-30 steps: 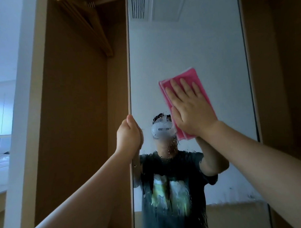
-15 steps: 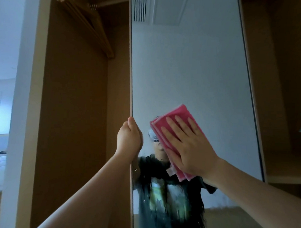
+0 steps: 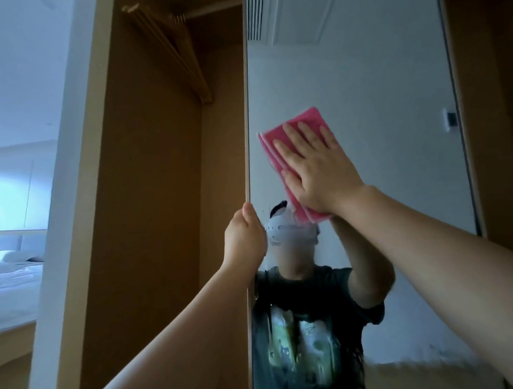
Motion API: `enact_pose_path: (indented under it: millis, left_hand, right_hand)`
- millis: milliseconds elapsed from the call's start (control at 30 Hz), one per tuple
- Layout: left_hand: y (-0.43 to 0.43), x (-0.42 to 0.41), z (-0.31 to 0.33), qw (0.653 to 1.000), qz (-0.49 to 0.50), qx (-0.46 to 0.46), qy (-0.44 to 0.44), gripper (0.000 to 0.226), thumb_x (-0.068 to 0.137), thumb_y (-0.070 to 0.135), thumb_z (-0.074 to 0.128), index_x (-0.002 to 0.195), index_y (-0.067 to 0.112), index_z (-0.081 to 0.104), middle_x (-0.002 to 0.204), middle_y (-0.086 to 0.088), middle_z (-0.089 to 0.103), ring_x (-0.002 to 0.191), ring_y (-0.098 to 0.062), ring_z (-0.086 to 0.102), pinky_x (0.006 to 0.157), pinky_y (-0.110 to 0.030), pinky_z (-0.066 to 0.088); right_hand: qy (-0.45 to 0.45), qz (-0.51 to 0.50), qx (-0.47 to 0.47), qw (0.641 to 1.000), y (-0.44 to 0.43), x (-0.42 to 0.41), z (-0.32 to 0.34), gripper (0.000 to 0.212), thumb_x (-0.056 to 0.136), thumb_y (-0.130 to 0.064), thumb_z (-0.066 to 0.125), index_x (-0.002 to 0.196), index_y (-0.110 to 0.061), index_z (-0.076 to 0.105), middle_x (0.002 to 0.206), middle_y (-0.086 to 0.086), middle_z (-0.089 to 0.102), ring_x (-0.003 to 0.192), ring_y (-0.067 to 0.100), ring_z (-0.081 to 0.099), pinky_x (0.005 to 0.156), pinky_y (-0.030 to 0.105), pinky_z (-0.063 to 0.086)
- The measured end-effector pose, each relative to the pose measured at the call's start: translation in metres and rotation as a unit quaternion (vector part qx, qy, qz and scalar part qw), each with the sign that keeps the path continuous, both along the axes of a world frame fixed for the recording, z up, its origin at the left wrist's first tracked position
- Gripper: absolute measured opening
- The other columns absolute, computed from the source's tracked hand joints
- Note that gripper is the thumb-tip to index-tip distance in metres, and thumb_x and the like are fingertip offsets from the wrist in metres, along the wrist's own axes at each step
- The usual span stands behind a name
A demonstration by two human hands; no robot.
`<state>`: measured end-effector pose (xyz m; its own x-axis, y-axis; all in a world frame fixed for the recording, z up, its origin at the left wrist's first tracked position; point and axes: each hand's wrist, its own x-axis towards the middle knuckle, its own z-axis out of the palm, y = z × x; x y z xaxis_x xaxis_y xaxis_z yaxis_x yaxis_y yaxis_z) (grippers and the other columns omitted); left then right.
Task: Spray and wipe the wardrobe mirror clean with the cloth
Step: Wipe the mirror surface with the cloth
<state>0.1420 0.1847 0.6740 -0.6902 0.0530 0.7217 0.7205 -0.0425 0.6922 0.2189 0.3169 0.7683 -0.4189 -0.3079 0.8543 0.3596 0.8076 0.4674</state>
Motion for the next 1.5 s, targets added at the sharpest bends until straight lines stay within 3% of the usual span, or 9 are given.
enact_pose_path:
  millis: [133, 367, 633, 767, 967, 1067, 1200, 1367, 1500]
  left_hand:
    - [-0.001, -0.001, 0.001, 1.0, 0.008, -0.011, -0.001, 0.051, 0.101, 0.046, 0.018, 0.082, 0.015, 0.054, 0.073, -0.009, 0.06, 0.076, -0.028, 0.065, 0.073, -0.04, 0.056]
    - [0.0, -0.003, 0.001, 1.0, -0.006, -0.01, 0.003, 0.055, 0.101, 0.046, 0.015, 0.087, 0.01, 0.055, 0.076, -0.014, 0.06, 0.077, -0.034, 0.064, 0.079, -0.048, 0.055]
    - [-0.001, -0.002, 0.001, 1.0, 0.0, -0.004, 0.007, 0.052, 0.101, 0.044, 0.016, 0.089, 0.011, 0.055, 0.077, -0.013, 0.061, 0.078, -0.031, 0.065, 0.081, -0.047, 0.054]
    - [-0.002, -0.003, -0.001, 1.0, -0.002, -0.017, 0.021, 0.063, 0.1, 0.045, 0.011, 0.085, 0.002, 0.055, 0.075, -0.017, 0.061, 0.07, -0.032, 0.062, 0.08, -0.046, 0.055]
    - [-0.004, -0.001, 0.0, 1.0, -0.014, -0.014, 0.019, 0.05, 0.101, 0.044, 0.017, 0.08, 0.014, 0.051, 0.072, -0.012, 0.059, 0.064, -0.023, 0.056, 0.076, -0.048, 0.056]
    - [-0.007, -0.001, 0.0, 0.998, -0.06, -0.001, -0.014, 0.051, 0.1, 0.047, 0.022, 0.075, 0.011, 0.048, 0.068, -0.014, 0.054, 0.063, -0.026, 0.051, 0.073, -0.05, 0.054]
    - [-0.013, -0.006, -0.019, 0.994, -0.091, -0.019, -0.057, 0.059, 0.098, 0.054, 0.024, 0.074, 0.009, 0.053, 0.065, -0.01, 0.053, 0.061, -0.023, 0.051, 0.064, -0.038, 0.048]
    - [-0.02, -0.012, -0.072, 0.99, -0.091, -0.082, -0.072, 0.057, 0.096, 0.056, 0.028, 0.076, 0.011, 0.056, 0.066, -0.007, 0.054, 0.061, -0.019, 0.052, 0.061, -0.034, 0.046]
    - [-0.025, -0.012, -0.103, 0.988, -0.096, -0.071, -0.102, 0.053, 0.098, 0.052, 0.03, 0.078, 0.01, 0.056, 0.064, -0.005, 0.053, 0.057, -0.017, 0.052, 0.054, -0.03, 0.045]
  right_hand:
    - [0.029, -0.006, -0.012, 0.999, -0.014, -0.014, 0.045, 0.061, 0.098, -0.046, 0.012, 0.154, -0.024, 0.02, 0.162, 0.008, 0.016, 0.149, 0.029, 0.011, 0.121, 0.048, 0.0]
    - [0.034, -0.013, 0.009, 0.999, -0.02, -0.016, 0.055, 0.06, 0.098, -0.045, 0.012, 0.153, -0.024, 0.023, 0.161, 0.008, 0.02, 0.148, 0.033, 0.016, 0.119, 0.05, 0.002]
    - [-0.025, -0.02, 0.071, 0.997, -0.021, -0.011, 0.034, 0.061, 0.097, -0.043, 0.009, 0.154, -0.022, 0.021, 0.161, 0.007, 0.018, 0.148, 0.033, 0.013, 0.12, 0.052, 0.005]
    - [-0.054, -0.014, 0.088, 0.995, -0.02, -0.01, 0.014, 0.06, 0.098, -0.043, 0.01, 0.155, -0.022, 0.018, 0.162, 0.007, 0.014, 0.149, 0.032, 0.008, 0.12, 0.053, 0.007]
    - [-0.093, 0.001, 0.1, 0.991, -0.014, -0.008, -0.027, 0.062, 0.099, -0.046, 0.007, 0.155, -0.022, 0.013, 0.162, 0.007, 0.01, 0.15, 0.03, 0.003, 0.119, 0.053, 0.008]
    - [-0.09, 0.011, 0.086, 0.992, -0.014, -0.007, -0.031, 0.062, 0.099, -0.047, 0.006, 0.155, -0.022, 0.009, 0.162, 0.006, 0.006, 0.15, 0.029, -0.001, 0.12, 0.052, 0.005]
    - [-0.093, 0.016, 0.084, 0.992, -0.014, -0.006, -0.031, 0.062, 0.098, -0.047, 0.006, 0.155, -0.022, 0.009, 0.162, 0.006, 0.004, 0.15, 0.028, -0.002, 0.12, 0.051, 0.003]
    - [-0.091, 0.022, 0.085, 0.992, -0.012, -0.004, -0.032, 0.06, 0.1, -0.043, 0.012, 0.155, -0.021, 0.015, 0.162, 0.008, 0.011, 0.15, 0.029, 0.004, 0.12, 0.05, 0.007]
    - [-0.082, 0.015, 0.087, 0.993, -0.014, -0.004, -0.03, 0.059, 0.1, -0.043, 0.014, 0.154, -0.02, 0.021, 0.161, 0.01, 0.017, 0.149, 0.032, 0.01, 0.12, 0.052, 0.009]
